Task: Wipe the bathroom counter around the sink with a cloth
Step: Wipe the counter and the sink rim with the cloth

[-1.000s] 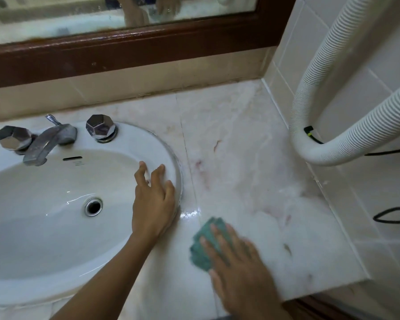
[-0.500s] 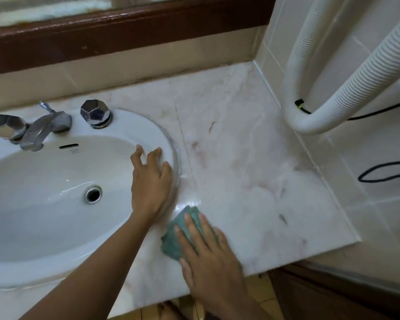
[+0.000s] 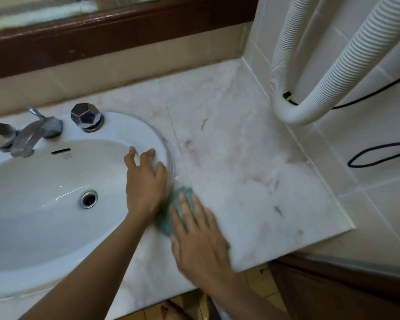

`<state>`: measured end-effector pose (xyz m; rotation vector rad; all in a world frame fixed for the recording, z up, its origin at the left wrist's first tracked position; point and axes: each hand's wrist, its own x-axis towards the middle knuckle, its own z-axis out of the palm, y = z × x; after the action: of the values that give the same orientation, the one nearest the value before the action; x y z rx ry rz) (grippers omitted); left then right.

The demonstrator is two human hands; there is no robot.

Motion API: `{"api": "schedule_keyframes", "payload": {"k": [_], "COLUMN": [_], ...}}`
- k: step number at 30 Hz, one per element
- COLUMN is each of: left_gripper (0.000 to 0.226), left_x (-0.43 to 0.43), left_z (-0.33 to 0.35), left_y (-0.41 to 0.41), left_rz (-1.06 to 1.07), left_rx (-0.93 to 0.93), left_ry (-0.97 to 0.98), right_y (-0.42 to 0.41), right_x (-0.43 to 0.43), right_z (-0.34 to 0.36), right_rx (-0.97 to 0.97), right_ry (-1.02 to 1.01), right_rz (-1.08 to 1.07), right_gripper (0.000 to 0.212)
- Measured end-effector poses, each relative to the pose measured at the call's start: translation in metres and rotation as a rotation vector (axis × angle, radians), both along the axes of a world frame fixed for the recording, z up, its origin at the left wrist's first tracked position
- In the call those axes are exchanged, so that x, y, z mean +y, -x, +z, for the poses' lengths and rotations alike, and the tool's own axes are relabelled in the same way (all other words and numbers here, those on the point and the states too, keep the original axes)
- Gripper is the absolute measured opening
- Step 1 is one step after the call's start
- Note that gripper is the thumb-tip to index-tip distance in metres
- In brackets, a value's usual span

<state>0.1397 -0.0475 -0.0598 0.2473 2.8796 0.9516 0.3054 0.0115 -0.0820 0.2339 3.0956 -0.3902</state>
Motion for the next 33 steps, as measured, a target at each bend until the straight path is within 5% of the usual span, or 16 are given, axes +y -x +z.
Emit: {"api": "schedule_keyframes", "payload": {"k": [3, 8, 12, 14, 19, 23, 27, 30, 33], "left_gripper": [0.043, 0.042, 0.041, 0.04, 0.041, 0.041, 0.041, 0.04, 0.039], "left_x": [-0.003, 0.002, 0.003, 0.003, -0.002, -0.002, 0.001, 0.0, -0.001], "left_z": [-0.002, -0.002, -0.003, -0.003, -0.004, -0.001, -0.001, -0.002, -0.001], "left_y": [0.0, 0.0, 0.0, 0.0, -0.003, -0.007, -0.006, -0.005, -0.006], "left_rz": [0.0, 0.021, 0.033, 0.037, 0.033, 0.05, 0.055, 0.055, 0.053], "left_rx": [-0.021, -0.003, 0.014, 0.014, -0.009, -0.016, -0.008, 0.003, 0.003], "left_ry": [-0.006, -0.004, 0.006, 0.011, 0.013, 0.012, 0.027, 0.023, 0.014], "right_y": [-0.064, -0.041, 0.045, 0.064, -0.035, -0.081, -0.019, 0.035, 0.046], "right_x": [0.045, 0.186, 0.192, 0.149, 0.055, 0.139, 0.204, 0.184, 0.099], "right_z": [0.001, -0.005, -0.011, -0.013, -0.002, -0.002, -0.008, -0.011, -0.012], "right_rx": [-0.024, -0.126, -0.088, -0.053, -0.043, -0.099, -0.115, -0.094, -0.006], "right_ry": [-0.029, -0.148, -0.06, -0.021, -0.011, -0.102, -0.128, -0.078, -0.033], "right_rz": [0.126, -0.377, -0.656, -0.605, -0.011, -0.241, -0.538, -0.606, -0.454], "right_gripper": [0.067, 0.065, 0.067, 0.066, 0.064, 0.065, 0.065, 0.064, 0.065]}}
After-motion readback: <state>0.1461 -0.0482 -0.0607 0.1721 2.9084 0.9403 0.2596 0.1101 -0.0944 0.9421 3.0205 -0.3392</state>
